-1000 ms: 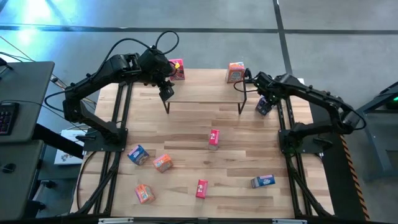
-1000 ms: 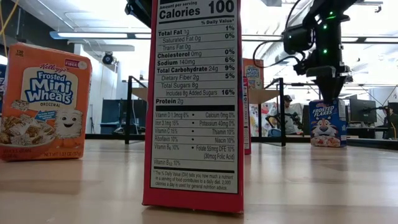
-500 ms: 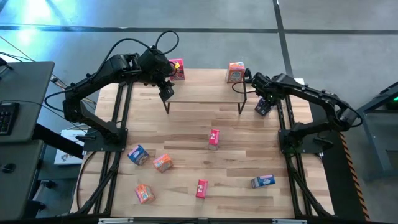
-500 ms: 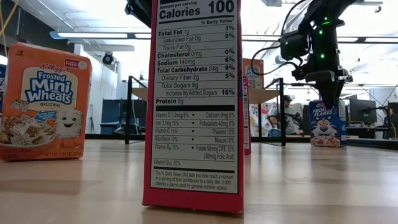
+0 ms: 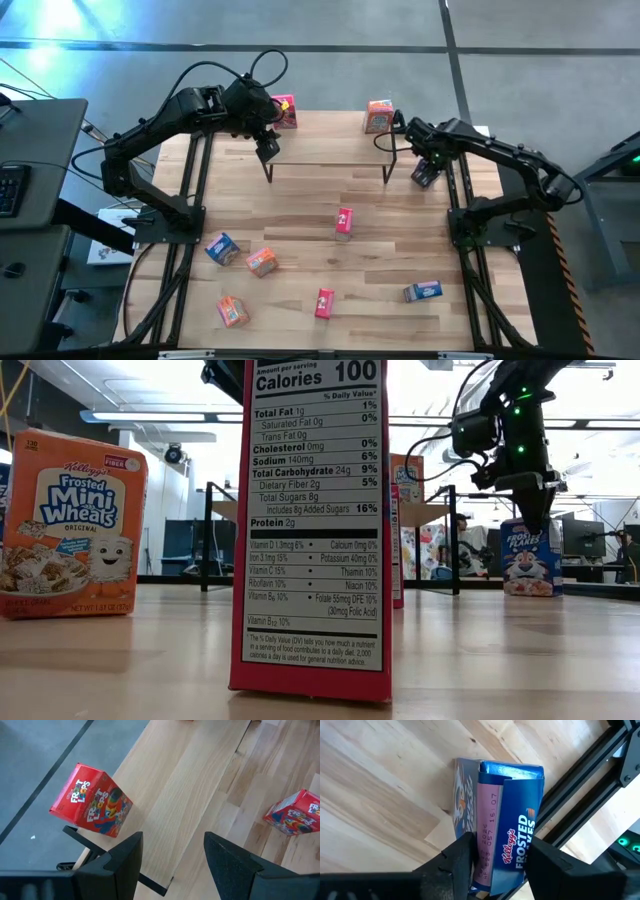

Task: Stack cereal on shelf
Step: Put the top blue cereal box on the shelf

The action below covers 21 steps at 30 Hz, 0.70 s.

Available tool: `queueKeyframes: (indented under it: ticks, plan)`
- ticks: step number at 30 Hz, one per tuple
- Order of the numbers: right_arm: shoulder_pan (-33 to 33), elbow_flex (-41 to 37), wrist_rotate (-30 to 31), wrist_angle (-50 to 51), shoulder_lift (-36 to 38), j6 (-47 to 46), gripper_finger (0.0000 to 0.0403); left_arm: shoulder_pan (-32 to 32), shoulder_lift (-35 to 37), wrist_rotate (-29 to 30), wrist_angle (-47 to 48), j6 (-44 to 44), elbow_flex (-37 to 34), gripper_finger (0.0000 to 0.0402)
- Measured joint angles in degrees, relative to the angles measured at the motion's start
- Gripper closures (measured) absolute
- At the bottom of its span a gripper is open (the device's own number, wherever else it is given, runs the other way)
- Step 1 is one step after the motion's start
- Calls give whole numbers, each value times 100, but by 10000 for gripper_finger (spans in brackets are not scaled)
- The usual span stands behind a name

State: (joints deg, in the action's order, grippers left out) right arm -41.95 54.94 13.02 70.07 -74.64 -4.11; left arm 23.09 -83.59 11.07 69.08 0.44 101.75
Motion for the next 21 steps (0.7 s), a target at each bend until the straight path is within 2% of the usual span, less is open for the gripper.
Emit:
queueKeyframes:
  ticks: [6, 21]
  plan:
    - [210, 2, -207, 67, 156, -75, 253, 2, 0, 0, 0, -94, 0, 199]
    - [1214, 4, -213, 250, 676, -637, 254, 1, 0, 0, 0, -326, 0, 192]
